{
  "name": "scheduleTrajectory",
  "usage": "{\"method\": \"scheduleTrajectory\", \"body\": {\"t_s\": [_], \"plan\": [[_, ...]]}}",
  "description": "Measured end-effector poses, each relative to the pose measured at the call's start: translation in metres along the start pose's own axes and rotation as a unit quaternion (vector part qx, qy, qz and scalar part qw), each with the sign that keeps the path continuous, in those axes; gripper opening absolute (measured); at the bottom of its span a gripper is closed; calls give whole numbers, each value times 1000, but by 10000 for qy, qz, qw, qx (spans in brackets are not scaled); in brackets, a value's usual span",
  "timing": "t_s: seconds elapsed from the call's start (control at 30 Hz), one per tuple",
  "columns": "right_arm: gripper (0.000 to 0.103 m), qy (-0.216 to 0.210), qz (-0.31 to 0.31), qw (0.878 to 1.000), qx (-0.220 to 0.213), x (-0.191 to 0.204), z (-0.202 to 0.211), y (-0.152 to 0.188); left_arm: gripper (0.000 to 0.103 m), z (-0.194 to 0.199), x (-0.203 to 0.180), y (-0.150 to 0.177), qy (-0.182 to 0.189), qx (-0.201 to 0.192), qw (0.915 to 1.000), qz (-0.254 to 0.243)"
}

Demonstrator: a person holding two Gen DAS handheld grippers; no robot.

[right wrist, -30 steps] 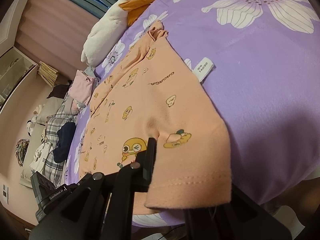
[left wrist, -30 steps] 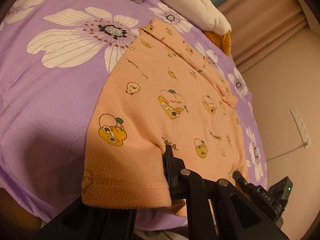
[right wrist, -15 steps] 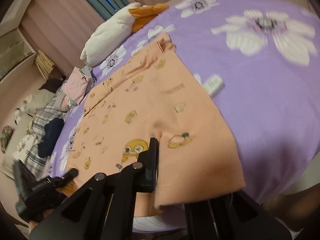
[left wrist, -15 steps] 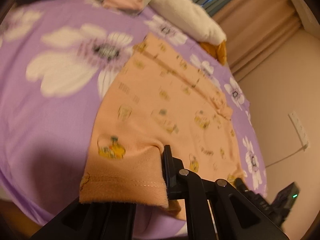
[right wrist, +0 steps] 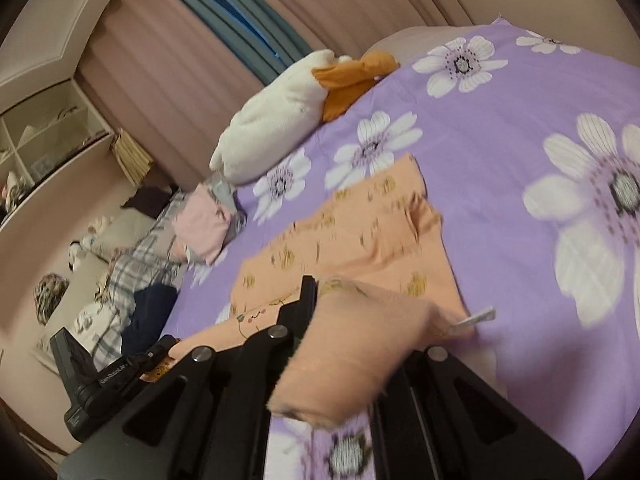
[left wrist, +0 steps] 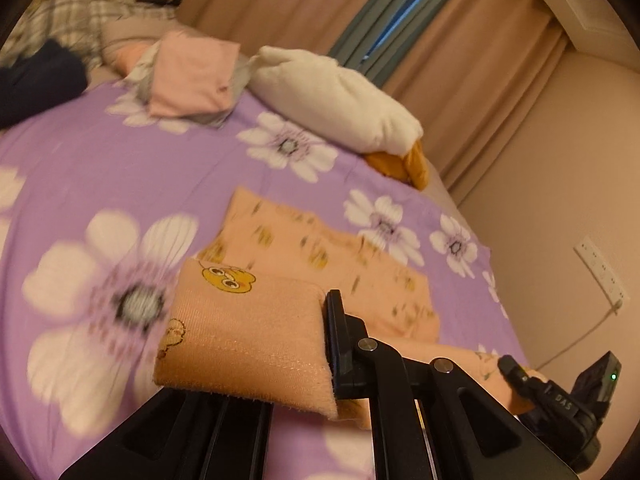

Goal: Fold small clothes

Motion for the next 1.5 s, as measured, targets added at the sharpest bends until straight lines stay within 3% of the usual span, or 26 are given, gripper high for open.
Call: {"method": "scheduleTrajectory", "body": {"t_s": [0.17, 0.4, 0.47, 0.57, 0.7, 0.8, 1.0, 1.13, 1.27, 1.4, 1.5], "plan": [[3, 49, 17, 10000, -36, -10, -34, -37, 7, -31, -20, -40, -240, -343, 9975, -565], [3, 364, -78, 9991, 212, -40, -97, -88, 7, -114, -12, -62, -278, 212, 9982, -477], [3, 423, -101, 9985, 326, -51, -114, -95, 7, -139, -5, -63, -317, 409, 9977, -440], [4, 643, -115, 9967, 484, -68, -136, -97, 7, -157, -1, -62, -718, 380, 9949, -603], [4, 914, -117, 9922, 838, -89, -158, -89, 7, -181, 18, -59, -853, 566, 9946, -184], [4, 1049, -126, 9892, 1015, -100, -166, -85, 7, -195, 22, -51, -1155, 687, 9903, -351], [4, 987, -361, 9890, 1044, -110, -171, -88, 7, -188, 29, -54, -1214, 663, 9903, -140], [4, 846, 185, 9919, 931, -88, -174, -96, 6, -173, 28, -66, -1389, 244, 9898, -187], [4, 449, 411, 9952, 770, -66, -179, -111, 4, -166, 29, -74, -1204, 208, 9925, -16], [4, 988, 374, 9903, 906, -83, -197, -111, 5, -190, 37, -63, -1655, 335, 9855, -183], [4, 1087, 23, 9852, 1328, -111, -207, -96, 4, -204, 48, -58, -1551, 702, 9854, 95]]}}
Point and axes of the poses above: each gripper's, at about its wrist camera, not at the fingertips, and z roughly against the way its jaws point, x to its left, y to its underside, the point moved 2 cm from there along -z, roughly the way its jaws point, and after that the axes turned 11 degrees about -y, right-handed, at the moved point
